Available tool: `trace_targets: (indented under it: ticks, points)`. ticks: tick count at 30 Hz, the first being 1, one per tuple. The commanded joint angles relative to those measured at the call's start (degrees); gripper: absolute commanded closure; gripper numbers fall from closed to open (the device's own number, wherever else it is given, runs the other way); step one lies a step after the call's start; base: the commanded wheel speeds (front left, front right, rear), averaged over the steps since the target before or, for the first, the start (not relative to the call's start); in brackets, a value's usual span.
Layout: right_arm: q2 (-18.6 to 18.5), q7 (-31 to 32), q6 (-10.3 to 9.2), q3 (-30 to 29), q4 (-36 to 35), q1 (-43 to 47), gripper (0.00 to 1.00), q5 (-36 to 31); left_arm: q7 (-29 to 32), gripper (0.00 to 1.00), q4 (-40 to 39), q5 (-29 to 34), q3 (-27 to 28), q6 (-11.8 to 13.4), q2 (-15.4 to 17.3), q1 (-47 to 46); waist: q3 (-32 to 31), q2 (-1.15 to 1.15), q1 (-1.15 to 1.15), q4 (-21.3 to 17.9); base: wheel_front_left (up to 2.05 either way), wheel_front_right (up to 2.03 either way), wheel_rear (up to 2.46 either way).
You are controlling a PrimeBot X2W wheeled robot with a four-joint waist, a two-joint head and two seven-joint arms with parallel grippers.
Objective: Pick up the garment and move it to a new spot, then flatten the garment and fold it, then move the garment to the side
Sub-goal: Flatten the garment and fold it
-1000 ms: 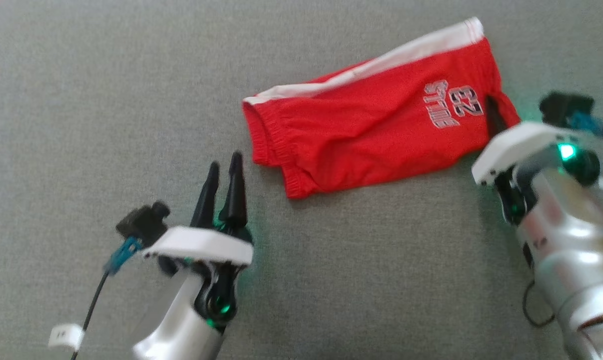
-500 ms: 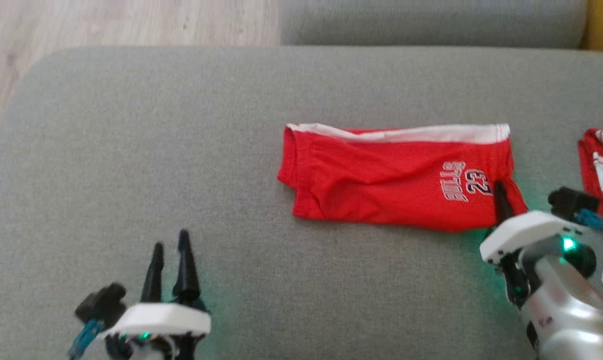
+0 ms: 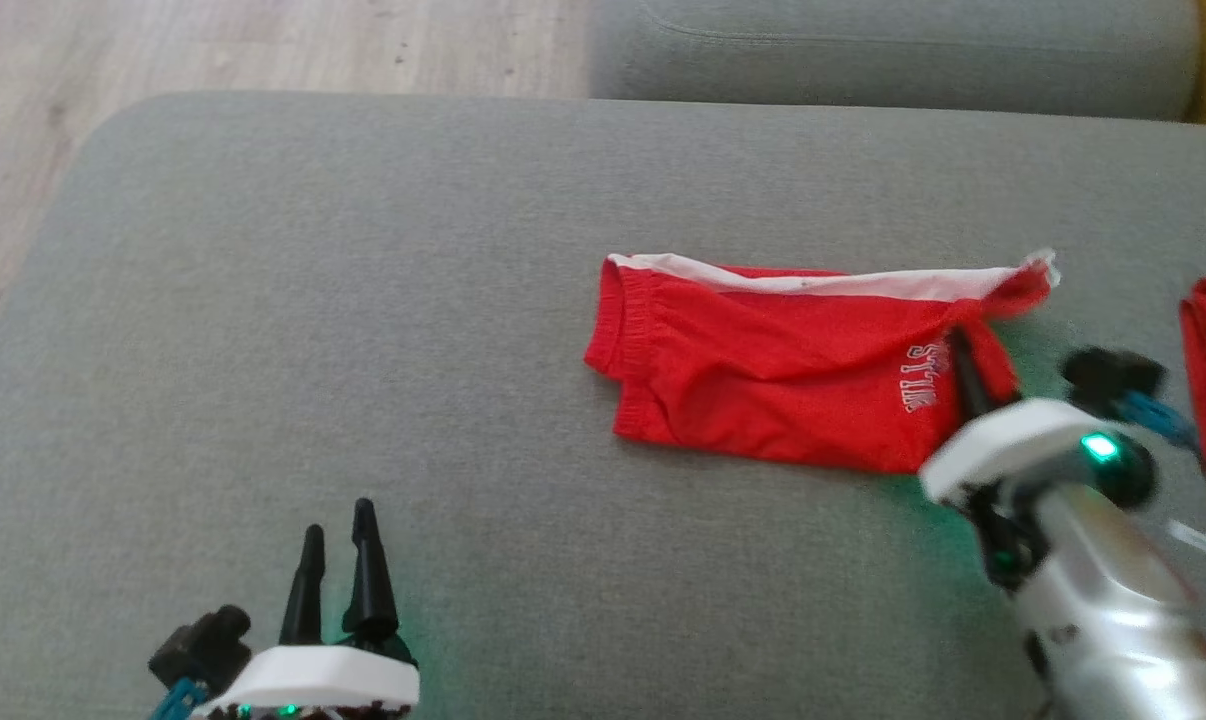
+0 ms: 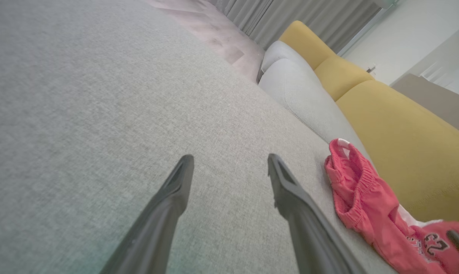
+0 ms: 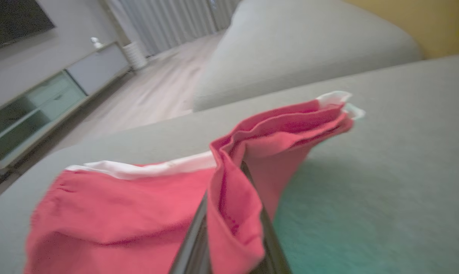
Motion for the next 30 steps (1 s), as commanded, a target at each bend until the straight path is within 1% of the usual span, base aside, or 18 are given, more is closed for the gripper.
trace_targets:
  ticks: [1,7,10,13,14,15,18,22,25,27,30]
  points:
    - [1.12,-0.93,0.37,2.02,-2.72,-2.57,1.0,-0.63,-0.29,0.0,-1.16,-0.24,1.13,0.09,0.53,-1.81,-0.09,0.0,0.0,0.83,0.0,0.0,0.0]
    - [5.15,1.71,0.37,9.34,-9.87,-4.21,1.0,-0.99,-0.29,0.0,-0.48,-0.39,-0.47,0.09,0.53,-1.58,-0.13,0.0,0.0,4.43,0.0,0.0,0.0]
    - [6.58,3.51,0.37,12.2,-10.71,-4.78,1.0,-0.93,-0.29,0.0,0.42,-0.1,-2.19,0.09,0.53,-1.82,0.26,0.0,0.0,6.32,0.0,0.0,0.0]
    - [7.46,4.59,0.37,14.81,-9.79,-4.91,1.0,-0.84,-0.29,0.0,1.07,0.1,-3.27,0.09,0.53,-2.38,0.44,0.0,0.0,7.65,0.0,0.0,0.0]
    - [7.6,4.58,0.37,15.48,-9.33,-4.87,0.78,-0.83,-0.29,0.0,1.27,0.39,-3.44,0.09,0.53,-2.58,0.5,0.0,0.0,7.88,0.0,0.0,0.0]
    - [7.71,4.51,0.37,16.02,-8.9,-4.72,0.01,-0.54,-0.29,0.0,1.41,0.69,-3.51,0.09,0.53,-2.79,0.53,0.0,0.0,8.02,0.0,0.0,0.0]
    - [7.82,3.52,0.37,18.35,-9.74,-3.94,0.0,1.68,-0.29,0.0,1.98,1.93,-3.3,0.09,0.52,-3.6,0.63,0.0,0.0,7.76,0.0,0.0,0.0]
    - [7.84,1.54,0.37,20.02,-10.74,-3.32,0.0,3.35,-0.29,0.0,2.2,5.86,-1.22,0.1,0.52,-4.55,0.6,0.0,0.0,5.71,0.0,0.0,0.0]
    - [7.85,-0.02,0.37,18.18,-10.07,-3.13,0.0,2.69,-0.29,0.0,2.0,6.64,0.62,0.26,0.52,-4.82,0.32,0.0,0.0,3.68,0.0,0.0,0.0]
    - [7.75,-0.64,0.37,15.62,-9.22,-2.79,0.0,1.79,-0.29,0.0,1.79,7.32,1.58,0.46,0.52,-4.97,0.04,0.0,0.0,2.4,0.0,0.0,0.0]
    - [6.46,-1.08,0.37,10.71,-8.26,-2.12,0.0,-0.74,-0.29,0.0,0.98,9.55,2.9,1.19,0.52,-5.06,-0.4,0.0,0.0,0.56,0.0,0.0,0.0]
